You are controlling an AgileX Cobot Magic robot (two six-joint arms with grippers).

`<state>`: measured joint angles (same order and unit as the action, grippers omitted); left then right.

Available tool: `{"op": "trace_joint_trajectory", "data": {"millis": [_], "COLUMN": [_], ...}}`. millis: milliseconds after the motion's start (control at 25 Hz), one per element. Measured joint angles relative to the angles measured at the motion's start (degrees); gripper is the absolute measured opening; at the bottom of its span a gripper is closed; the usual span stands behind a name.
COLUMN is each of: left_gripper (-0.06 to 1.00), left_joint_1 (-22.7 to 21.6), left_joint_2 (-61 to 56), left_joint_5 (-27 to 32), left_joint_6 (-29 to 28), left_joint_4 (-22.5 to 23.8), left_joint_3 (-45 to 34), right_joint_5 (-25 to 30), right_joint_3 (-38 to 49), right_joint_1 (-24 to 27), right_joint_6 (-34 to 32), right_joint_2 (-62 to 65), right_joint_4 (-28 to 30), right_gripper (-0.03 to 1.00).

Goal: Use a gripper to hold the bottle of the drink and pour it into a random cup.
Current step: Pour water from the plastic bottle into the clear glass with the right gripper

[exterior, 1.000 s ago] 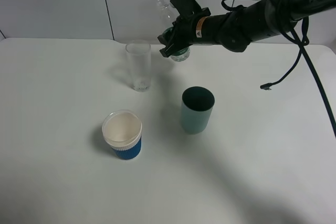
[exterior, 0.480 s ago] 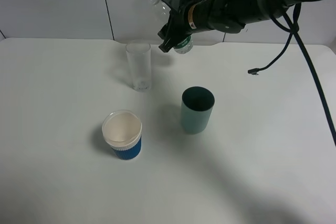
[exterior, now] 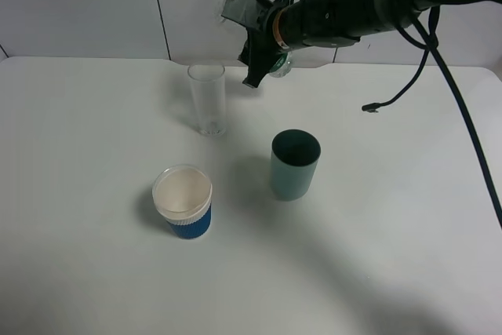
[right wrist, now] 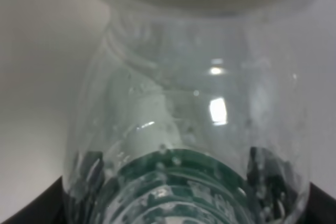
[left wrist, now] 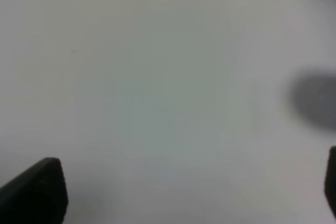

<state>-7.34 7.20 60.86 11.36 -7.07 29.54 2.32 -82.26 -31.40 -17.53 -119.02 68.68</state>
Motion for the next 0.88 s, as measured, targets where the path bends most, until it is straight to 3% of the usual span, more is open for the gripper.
{"op": "trace_joint_trajectory", "data": {"millis": [480, 880], "left_gripper": [0.99, 0.99], "left_joint_1": [0.0, 0.0], "left_joint_2": [0.0, 0.0], "left_joint_5": [0.0, 0.0], "left_joint_6": [0.0, 0.0], "left_joint_4": [0.0, 0.0], "left_joint_3": [0.0, 0.0], "right_joint_5": [5.0, 8.1], "right_joint_3": [-0.2, -0.2], "right_joint_1": [-1.8, -3.2], "right_joint_6": [1.5, 9.9], "right_joint_2": [0.7, 0.7], "right_joint_4": [8.3, 9.4], "right_gripper": [0.56, 0.56]}}
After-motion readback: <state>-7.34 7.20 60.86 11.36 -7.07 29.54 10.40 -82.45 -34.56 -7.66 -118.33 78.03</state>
